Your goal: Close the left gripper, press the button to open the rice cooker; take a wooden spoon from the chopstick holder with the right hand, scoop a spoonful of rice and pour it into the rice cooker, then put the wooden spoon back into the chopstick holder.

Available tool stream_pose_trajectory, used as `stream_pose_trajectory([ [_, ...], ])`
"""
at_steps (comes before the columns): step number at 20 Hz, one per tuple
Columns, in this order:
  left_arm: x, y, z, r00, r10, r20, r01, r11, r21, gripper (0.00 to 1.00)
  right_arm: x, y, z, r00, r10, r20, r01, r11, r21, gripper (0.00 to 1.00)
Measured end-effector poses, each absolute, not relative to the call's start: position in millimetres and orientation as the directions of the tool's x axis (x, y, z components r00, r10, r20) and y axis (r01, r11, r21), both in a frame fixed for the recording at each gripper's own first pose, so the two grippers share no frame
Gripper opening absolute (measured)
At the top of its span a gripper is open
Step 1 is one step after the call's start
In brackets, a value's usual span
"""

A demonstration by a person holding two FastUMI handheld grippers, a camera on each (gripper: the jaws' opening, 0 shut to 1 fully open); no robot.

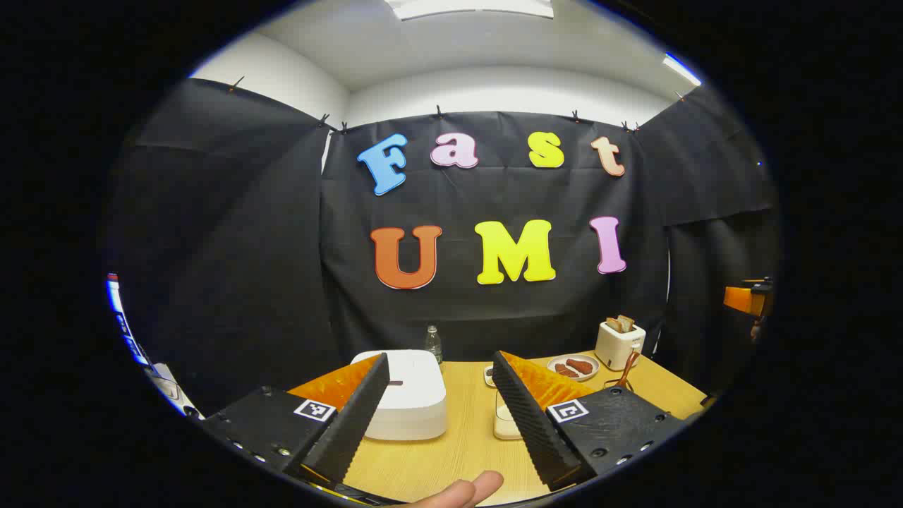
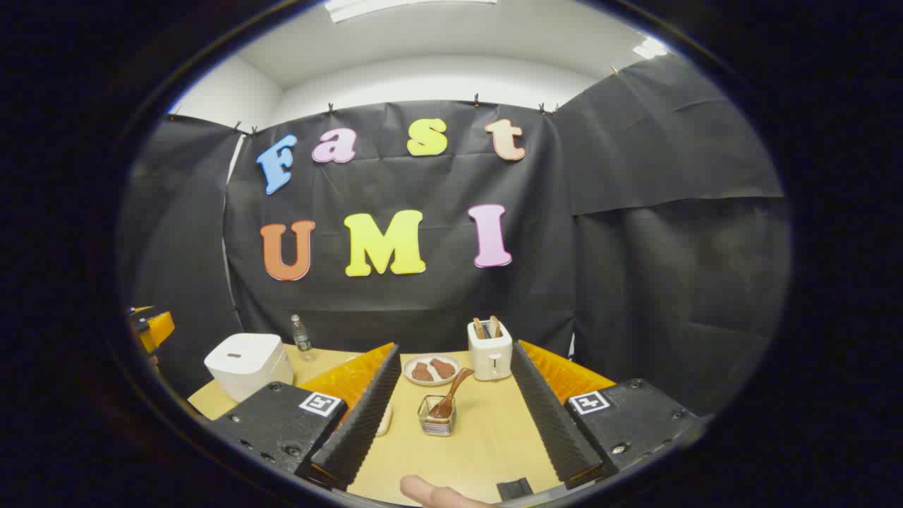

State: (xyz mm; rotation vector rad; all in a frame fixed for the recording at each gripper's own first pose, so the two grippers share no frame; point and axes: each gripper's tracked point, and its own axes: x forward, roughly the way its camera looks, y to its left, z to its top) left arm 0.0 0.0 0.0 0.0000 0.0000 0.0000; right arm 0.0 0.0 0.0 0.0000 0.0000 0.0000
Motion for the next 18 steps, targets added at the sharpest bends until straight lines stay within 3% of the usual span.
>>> stream_pose_trajectory([
  [13,-1.5,-2.9,0.4,1.000,-0.020,0.016,0.020,1.000,0.010,0.94,-2.7,-3.4,3.9,0.999,-0.014,0.052,0.017,0.998,-0.054,0.99],
  [18,11.2,11.2,13.2,0.996,0.029,0.082,-0.028,1.000,-0.008,0.96,0.9,-4.1,-0.7,0.999,-0.015,0.051,0.018,0.998,-0.061,1.00],
])
